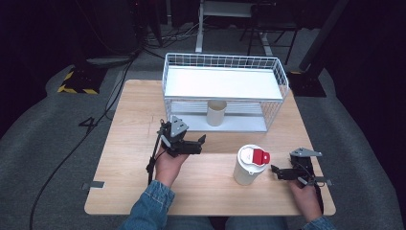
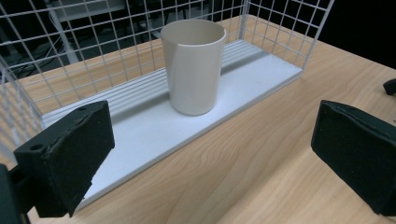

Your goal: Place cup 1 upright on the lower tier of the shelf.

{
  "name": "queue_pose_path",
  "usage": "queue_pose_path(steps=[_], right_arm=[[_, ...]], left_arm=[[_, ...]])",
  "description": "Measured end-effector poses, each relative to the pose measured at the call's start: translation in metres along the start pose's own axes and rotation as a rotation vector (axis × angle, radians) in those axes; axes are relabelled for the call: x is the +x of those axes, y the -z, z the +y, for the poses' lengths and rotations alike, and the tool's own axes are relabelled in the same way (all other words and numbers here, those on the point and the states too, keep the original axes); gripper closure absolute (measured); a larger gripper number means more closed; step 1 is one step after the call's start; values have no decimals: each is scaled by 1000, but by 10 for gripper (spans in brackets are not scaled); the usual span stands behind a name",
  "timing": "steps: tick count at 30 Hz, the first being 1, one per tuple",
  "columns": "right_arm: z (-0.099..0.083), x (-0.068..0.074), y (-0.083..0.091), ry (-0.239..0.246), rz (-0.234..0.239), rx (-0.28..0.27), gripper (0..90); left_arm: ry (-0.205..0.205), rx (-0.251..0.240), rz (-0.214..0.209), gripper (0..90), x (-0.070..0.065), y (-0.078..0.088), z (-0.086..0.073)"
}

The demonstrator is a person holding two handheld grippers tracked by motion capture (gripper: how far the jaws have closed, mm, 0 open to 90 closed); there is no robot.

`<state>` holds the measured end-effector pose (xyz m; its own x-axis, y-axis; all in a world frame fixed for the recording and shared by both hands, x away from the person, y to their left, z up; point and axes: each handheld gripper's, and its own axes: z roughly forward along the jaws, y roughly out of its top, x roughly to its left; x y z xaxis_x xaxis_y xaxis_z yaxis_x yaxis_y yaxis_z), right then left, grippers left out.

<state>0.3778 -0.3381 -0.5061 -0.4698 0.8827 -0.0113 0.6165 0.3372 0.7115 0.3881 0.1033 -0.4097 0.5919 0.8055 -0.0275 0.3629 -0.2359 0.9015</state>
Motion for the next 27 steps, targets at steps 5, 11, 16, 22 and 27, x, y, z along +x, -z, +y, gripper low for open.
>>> queue_pose_path(steps=[5, 11, 16, 22, 27], right_arm=[[0, 0, 0, 0, 0, 0, 5], [0, 0, 0, 0, 0, 0, 5], [0, 0, 0, 0, 0, 0, 5], [0, 0, 0, 0, 0, 0, 5], [0, 0, 0, 0, 0, 0, 5]], left_arm=[[27, -12, -9, 3, 7, 20, -10], [64, 2, -7, 13, 21, 36, -18], [52, 45, 23, 13, 28, 47, -25], [54, 81, 35, 13, 33, 58, -41], [40, 104, 32, 13, 37, 61, -53]])
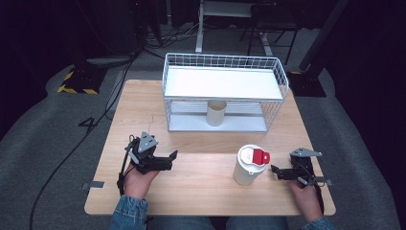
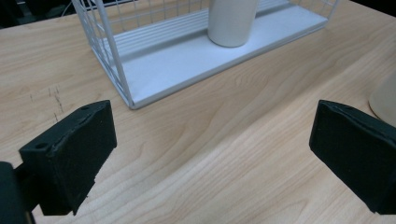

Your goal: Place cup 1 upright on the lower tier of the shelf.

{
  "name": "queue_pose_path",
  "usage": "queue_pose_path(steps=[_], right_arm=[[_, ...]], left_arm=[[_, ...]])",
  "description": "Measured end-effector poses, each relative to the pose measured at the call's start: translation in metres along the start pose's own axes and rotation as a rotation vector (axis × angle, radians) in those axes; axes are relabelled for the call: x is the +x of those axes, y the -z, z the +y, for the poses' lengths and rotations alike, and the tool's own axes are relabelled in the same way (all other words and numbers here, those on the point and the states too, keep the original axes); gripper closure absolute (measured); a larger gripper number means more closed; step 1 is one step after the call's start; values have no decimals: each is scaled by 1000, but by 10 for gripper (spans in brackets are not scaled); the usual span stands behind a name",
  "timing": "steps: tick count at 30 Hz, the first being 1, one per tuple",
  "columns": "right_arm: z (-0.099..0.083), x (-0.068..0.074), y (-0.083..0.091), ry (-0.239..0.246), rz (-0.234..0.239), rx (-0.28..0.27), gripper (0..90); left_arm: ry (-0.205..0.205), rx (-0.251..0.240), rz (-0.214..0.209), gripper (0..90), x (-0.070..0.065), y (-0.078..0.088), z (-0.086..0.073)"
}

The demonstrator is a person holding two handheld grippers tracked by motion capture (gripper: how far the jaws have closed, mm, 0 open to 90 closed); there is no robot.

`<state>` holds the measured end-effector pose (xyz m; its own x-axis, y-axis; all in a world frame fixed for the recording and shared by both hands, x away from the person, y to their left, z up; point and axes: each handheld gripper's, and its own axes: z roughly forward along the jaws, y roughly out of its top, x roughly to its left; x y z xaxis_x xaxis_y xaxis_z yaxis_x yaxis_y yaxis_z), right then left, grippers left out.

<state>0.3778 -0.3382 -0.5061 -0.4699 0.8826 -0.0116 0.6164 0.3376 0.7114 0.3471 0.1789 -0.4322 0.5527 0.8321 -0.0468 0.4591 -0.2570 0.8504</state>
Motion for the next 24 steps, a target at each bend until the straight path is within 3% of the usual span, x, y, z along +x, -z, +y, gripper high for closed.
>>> queue_pose_path(steps=[5, 24], right_arm=[[0, 0, 0, 0, 0, 0, 5], [0, 0, 0, 0, 0, 0, 5]], left_arm=[[-10, 72, 2, 14, 5, -3, -11], [57, 238, 21, 14, 20, -13, -49]])
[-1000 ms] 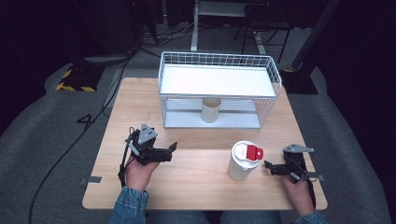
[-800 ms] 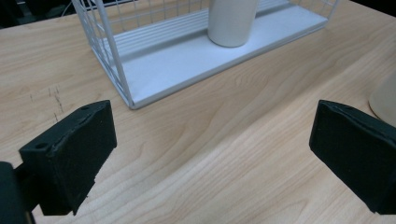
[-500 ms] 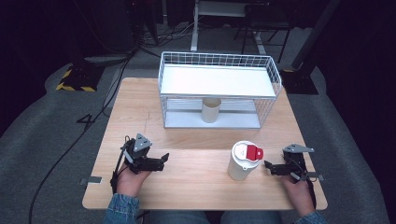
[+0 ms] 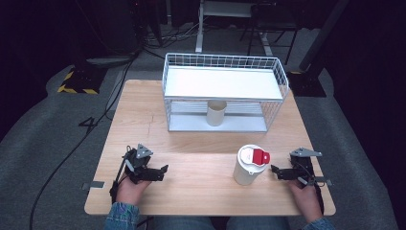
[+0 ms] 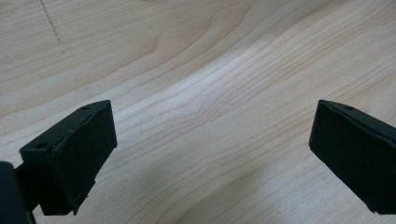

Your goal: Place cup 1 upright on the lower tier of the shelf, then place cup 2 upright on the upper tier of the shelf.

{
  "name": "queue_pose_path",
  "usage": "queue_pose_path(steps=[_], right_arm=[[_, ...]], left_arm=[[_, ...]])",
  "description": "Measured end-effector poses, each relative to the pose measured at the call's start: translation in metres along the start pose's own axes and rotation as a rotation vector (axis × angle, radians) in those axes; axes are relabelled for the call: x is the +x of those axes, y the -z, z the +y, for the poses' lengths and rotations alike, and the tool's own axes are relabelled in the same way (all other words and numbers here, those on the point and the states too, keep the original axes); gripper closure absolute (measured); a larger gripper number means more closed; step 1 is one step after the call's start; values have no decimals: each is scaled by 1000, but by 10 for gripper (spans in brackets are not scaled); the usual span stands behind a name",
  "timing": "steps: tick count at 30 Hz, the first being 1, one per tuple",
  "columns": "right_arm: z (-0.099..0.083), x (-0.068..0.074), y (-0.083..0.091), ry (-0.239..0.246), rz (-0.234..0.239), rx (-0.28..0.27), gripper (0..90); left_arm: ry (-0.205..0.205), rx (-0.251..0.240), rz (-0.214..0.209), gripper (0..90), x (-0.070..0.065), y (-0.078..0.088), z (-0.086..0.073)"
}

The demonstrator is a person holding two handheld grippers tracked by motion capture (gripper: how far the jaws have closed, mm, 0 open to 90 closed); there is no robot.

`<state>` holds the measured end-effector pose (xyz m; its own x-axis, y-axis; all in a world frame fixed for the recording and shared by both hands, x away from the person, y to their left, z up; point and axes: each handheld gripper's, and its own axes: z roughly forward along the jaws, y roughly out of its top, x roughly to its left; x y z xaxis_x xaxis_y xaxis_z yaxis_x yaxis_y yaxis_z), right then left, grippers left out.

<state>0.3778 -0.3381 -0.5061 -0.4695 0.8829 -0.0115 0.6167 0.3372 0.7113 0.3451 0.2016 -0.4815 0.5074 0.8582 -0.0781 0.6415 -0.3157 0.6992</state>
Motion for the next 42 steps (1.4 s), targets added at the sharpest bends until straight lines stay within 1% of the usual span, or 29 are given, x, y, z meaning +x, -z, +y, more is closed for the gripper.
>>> queue_pose_path(steps=[3, 6, 11, 15, 18, 19, 20, 21, 22, 42], right_arm=[[0, 0, 0, 0, 0, 0, 5], [0, 0, 0, 0, 0, 0, 5], [0, 0, 0, 0, 0, 0, 5], [0, 0, 0, 0, 0, 0, 5], [0, 0, 0, 0, 0, 0, 5], [0, 0, 0, 0, 0, 0, 5], [0, 0, 0, 1, 0, 0, 5], [0, 0, 0, 0, 0, 0, 5], [0, 0, 0, 0, 0, 0, 5], [0, 0, 0, 1, 0, 1, 5]], left_arm=[[-6, 29, 6, 14, 2, -3, -2], [7, 44, -1, 13, 4, -6, -5], [-14, 86, 4, 8, 6, -11, -7], [-15, 119, 2, 6, 7, -15, -8], [-28, 113, 9, 0, 8, -16, -9], [-41, 108, 25, 0, 8, -16, -10], [-47, 91, 27, 0, 8, -17, -12], [-49, 55, 23, 0, 9, -18, -16], [-42, 52, 24, 0, 9, -18, -16], [-36, 54, 28, 2, 8, -17, -16]])
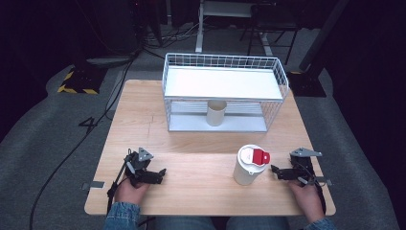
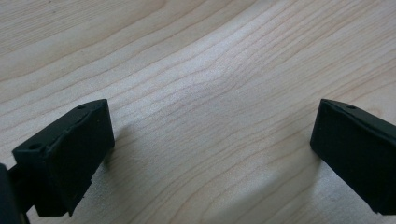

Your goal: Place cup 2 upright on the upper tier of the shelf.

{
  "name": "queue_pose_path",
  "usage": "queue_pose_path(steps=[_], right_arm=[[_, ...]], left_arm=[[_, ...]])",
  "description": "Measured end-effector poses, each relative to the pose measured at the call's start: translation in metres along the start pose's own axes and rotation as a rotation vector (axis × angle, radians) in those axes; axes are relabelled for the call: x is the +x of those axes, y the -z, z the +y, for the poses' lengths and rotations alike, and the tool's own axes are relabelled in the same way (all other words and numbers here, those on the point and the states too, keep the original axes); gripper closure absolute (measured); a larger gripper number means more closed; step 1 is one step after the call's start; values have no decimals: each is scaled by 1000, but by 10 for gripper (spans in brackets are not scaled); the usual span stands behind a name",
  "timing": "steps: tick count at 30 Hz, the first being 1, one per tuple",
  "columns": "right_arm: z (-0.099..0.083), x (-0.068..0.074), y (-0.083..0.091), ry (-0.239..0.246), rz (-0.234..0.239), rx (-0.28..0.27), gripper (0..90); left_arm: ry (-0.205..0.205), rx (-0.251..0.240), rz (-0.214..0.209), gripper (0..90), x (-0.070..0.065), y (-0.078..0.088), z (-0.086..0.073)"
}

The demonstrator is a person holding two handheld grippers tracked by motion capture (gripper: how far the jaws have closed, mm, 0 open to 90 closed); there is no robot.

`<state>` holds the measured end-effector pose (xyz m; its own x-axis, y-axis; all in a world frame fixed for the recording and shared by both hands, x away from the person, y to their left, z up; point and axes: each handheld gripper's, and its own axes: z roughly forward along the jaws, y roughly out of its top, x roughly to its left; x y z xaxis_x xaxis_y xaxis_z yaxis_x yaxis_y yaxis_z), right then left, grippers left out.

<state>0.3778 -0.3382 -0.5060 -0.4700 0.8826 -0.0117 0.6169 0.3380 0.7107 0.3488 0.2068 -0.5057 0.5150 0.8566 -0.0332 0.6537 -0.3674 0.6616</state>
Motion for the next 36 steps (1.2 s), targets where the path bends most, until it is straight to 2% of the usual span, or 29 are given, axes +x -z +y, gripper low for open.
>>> queue_pose_path(steps=[26, 32, 36], right_arm=[[-2, 0, 2, 7, 17, -2, 4], [0, 0, 12, 2, 38, -39, 3], [2, 2, 21, 14, 60, -45, 3]], left_arm=[[1, 0, 1, 2, 0, 0, 0], [1, 0, 1, 2, 0, 0, 0], [1, 0, 1, 2, 0, 0, 0]])
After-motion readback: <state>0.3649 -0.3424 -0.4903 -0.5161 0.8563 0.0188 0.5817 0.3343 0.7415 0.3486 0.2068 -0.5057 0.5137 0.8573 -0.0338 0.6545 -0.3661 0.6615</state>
